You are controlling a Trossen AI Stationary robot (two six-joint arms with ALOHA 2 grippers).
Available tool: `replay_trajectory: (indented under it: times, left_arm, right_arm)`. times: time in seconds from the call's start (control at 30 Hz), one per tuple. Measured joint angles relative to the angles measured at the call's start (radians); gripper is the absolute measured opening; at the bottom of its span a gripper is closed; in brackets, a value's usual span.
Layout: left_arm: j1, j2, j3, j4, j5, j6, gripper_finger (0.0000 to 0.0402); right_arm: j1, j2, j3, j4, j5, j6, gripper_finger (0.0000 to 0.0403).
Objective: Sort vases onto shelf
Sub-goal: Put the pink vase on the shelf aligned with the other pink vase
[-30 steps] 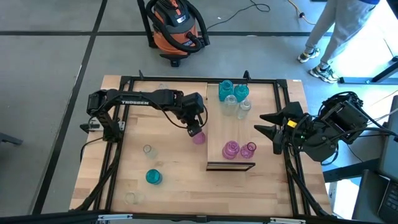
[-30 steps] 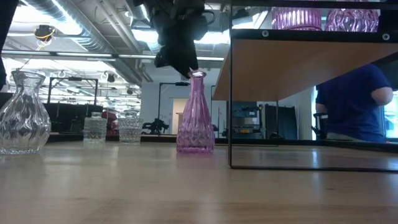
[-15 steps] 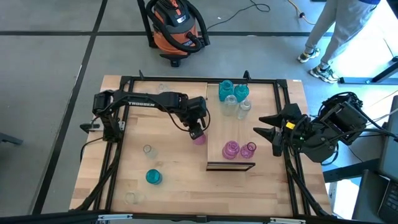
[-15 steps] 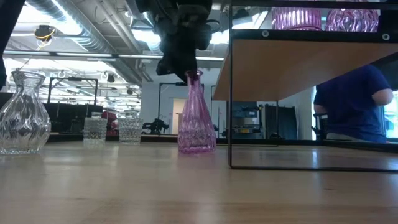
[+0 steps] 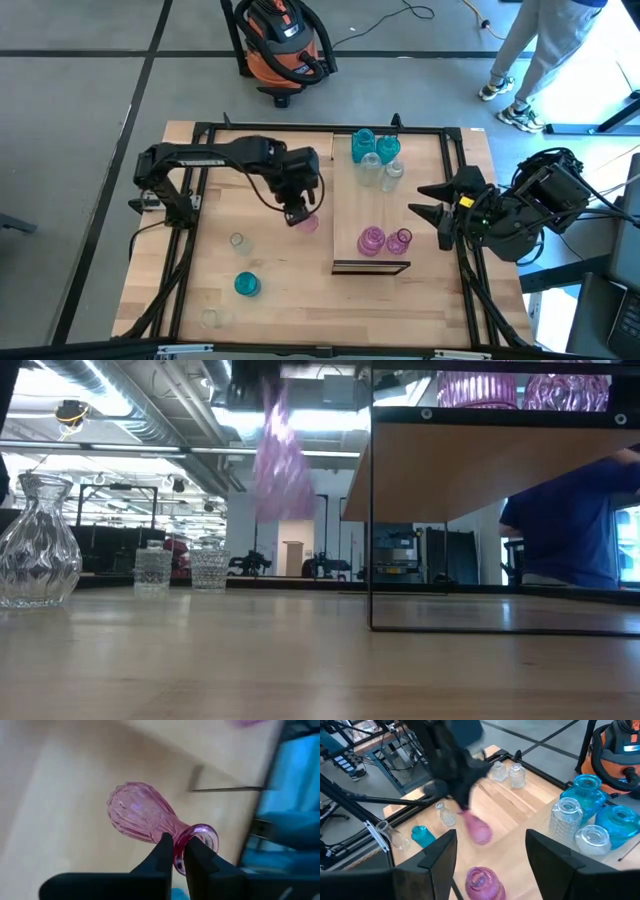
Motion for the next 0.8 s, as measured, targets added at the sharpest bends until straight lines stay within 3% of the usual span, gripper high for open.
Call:
replay_trajectory:
  times: [0.27, 0.57, 0.8]
  left_arm:
    - [-0.044, 0.03, 0.326, -0.062, 0.09, -0.109, 0.0016]
    - [-0.102, 0.237, 0.62, -0.221, 0.067, -0.151, 0.0014]
    - [-0.108, 0.288, 0.619, -0.219, 0.066, -0.168, 0.0014]
  right_arm:
    - [0.0, 0.0, 0.0, -0.041, 0.001, 0.0, 0.0218]
    - [0.0, 0.0, 0.0, -0.077, 0.0, -0.012, 0.0218]
    - [0.0, 0.0, 0.0, -0.076, -0.035, -0.031, 0.0218]
